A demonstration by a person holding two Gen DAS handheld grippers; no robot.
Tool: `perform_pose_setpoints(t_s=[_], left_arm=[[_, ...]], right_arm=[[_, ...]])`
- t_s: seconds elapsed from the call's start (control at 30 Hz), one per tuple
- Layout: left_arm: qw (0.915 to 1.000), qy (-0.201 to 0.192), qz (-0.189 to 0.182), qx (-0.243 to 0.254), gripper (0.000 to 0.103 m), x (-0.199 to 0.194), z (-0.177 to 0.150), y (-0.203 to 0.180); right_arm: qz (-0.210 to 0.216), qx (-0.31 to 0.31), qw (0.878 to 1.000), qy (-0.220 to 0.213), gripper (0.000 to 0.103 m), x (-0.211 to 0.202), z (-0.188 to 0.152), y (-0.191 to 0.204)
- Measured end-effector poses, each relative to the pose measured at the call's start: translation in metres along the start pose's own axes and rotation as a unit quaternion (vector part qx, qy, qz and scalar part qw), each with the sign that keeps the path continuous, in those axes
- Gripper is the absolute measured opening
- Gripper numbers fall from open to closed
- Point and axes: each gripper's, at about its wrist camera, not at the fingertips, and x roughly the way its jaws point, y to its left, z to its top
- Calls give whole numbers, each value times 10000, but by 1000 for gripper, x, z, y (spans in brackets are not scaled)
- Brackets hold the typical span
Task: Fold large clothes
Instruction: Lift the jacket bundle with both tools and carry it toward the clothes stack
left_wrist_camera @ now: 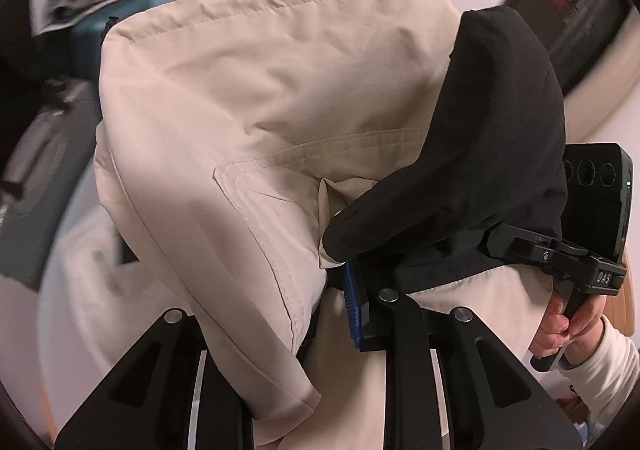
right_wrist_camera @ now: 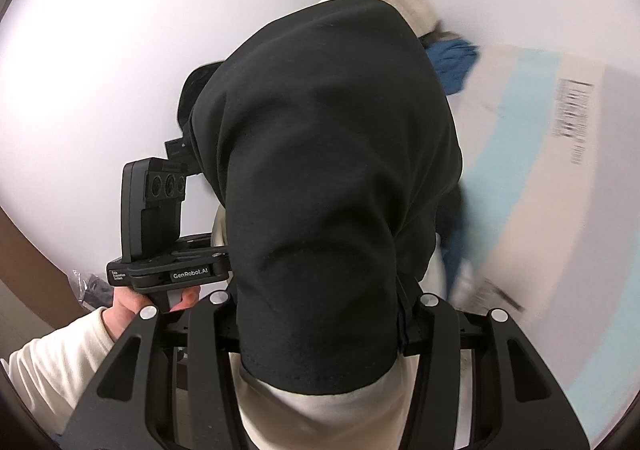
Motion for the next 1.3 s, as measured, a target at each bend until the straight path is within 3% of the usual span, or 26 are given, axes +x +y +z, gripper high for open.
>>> perform_pose_setpoints(t_s=[0.1, 0.23, 0.43, 0.6, 0.97, 1.3], left_arm=[[9997, 56, 189, -174, 22, -18, 6, 52], [9985, 250, 352, -339, 22, -10, 14, 96], [9952, 646, 481, -558, 20, 47, 17, 148], [9929, 799, 463, -746, 20, 89, 7, 170], [9897, 864, 932, -663, 24, 127, -14, 189], [9841, 1043, 1257, -702, 38, 143, -30, 210]], right_arm=[[85, 1, 9998, 156, 46, 44, 14, 20], [26, 76, 9992, 381, 46, 95, 21, 35], [-381, 256, 9951, 873, 46, 164, 15, 26], [-800, 336, 9885, 1240, 47, 205, 11, -6], [-1527, 196, 9759, 1546, 50, 238, 1, -31], [-1456, 611, 9788, 1303, 63, 241, -19, -62]])
